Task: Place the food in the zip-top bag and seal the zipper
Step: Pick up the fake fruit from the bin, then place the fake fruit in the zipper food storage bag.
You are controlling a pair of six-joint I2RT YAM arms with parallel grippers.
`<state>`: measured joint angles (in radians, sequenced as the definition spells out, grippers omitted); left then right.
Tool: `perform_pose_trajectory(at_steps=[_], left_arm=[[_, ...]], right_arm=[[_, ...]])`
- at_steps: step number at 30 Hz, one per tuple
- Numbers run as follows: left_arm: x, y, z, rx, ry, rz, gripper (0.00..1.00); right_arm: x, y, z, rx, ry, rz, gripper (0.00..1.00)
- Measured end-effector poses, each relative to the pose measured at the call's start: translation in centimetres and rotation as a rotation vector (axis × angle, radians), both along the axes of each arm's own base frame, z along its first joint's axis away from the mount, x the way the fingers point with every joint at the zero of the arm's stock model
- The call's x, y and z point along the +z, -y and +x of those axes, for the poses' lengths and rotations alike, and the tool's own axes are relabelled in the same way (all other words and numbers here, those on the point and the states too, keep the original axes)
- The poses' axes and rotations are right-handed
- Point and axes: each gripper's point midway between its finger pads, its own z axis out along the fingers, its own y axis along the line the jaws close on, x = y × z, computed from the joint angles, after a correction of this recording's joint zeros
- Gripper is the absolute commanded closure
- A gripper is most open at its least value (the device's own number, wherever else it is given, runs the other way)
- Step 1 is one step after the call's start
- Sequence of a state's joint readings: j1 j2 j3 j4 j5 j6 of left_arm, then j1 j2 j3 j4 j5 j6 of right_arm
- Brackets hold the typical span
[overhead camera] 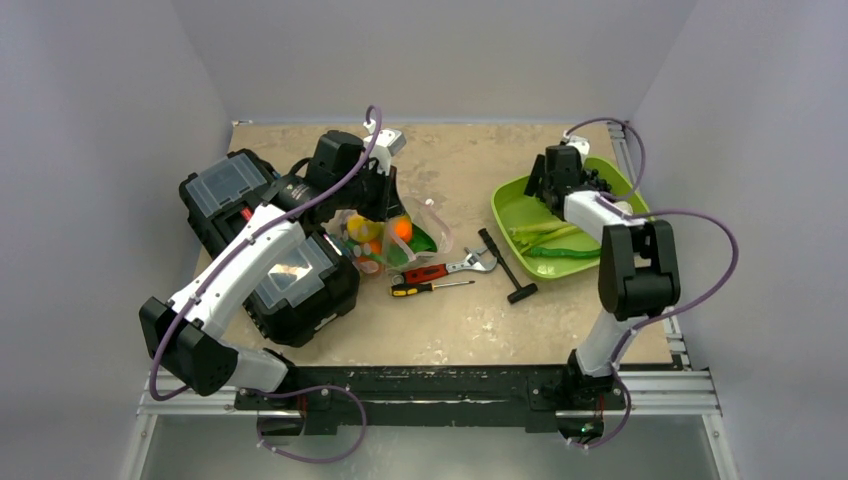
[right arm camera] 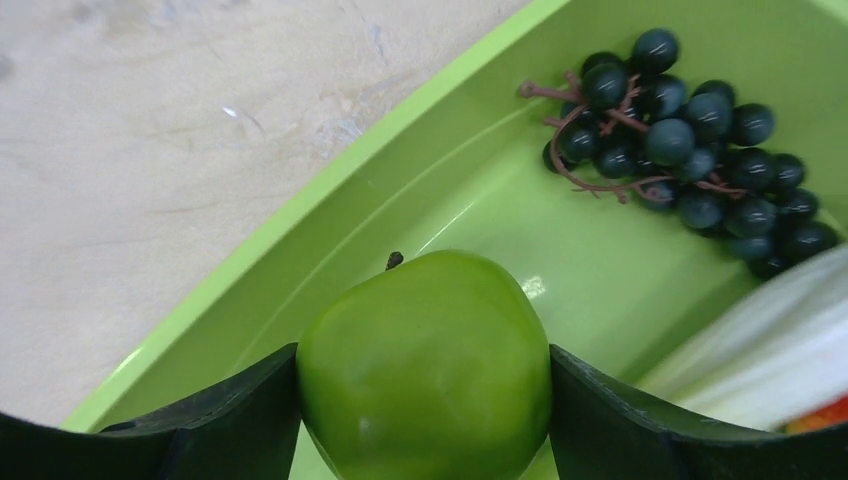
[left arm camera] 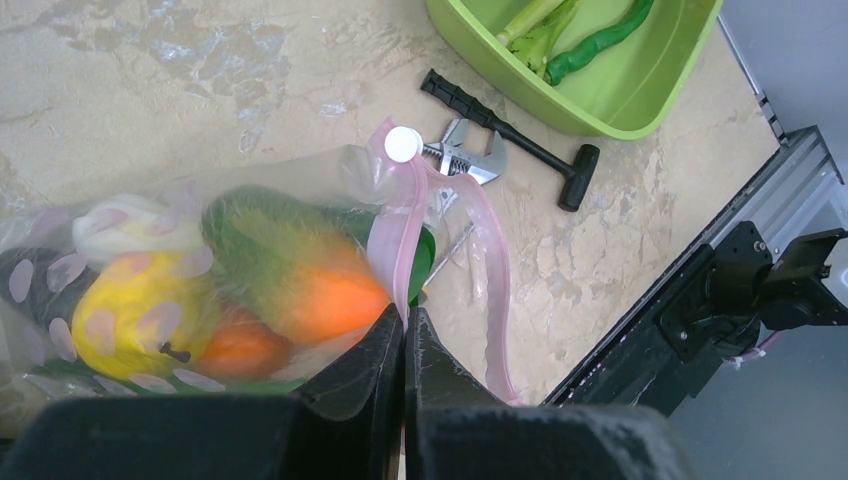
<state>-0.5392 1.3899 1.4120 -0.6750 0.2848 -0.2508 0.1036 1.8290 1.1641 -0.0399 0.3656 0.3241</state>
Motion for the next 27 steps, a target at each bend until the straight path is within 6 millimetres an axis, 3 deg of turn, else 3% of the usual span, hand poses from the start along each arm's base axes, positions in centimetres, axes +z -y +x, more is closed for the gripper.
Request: perform_pose_trajectory(at_steps=[2, 7, 10, 16, 20, 24, 27], left_arm=[[0.0, 0.0, 0.0, 0.000, 0.000, 0.000, 1.00], [0.0, 0.0, 0.0, 0.000, -0.001, 0.000, 1.00], [0.0, 0.0, 0.0, 0.000, 0.000, 0.000, 1.00], [-0.1, 0.0, 0.0, 0.000, -0.003, 0.001, 1.00], [-0.1, 0.1, 0.1, 0.000, -0.003, 0.002, 1.00], [0.0, 0.1, 0.1, 0.000, -0.001, 0.001, 1.00], [0.0, 0.1, 0.1, -0.001, -0.002, 0.001, 1.00]], right_arm=[[2.0, -0.2, -0.6, 0.004, 0.043, 0.018, 0.87], [8.5, -2.0, -2.4, 0.074, 0.230, 0.128, 0.92], [10.3, -4.3, -3.4, 0.173, 0.288, 0.212, 0.92], [10.6, -12.9, -7.0, 0.514, 0.283, 0.386, 0.92], [12.9, -18.6, -10.6, 0.740, 0.300, 0.431, 0.91], [16.6, -21.8, -14.0, 0.927, 0.366, 0.447, 0.90], [18.1, -23.4, -15.6, 1.024, 0.389, 0.456, 0.88]])
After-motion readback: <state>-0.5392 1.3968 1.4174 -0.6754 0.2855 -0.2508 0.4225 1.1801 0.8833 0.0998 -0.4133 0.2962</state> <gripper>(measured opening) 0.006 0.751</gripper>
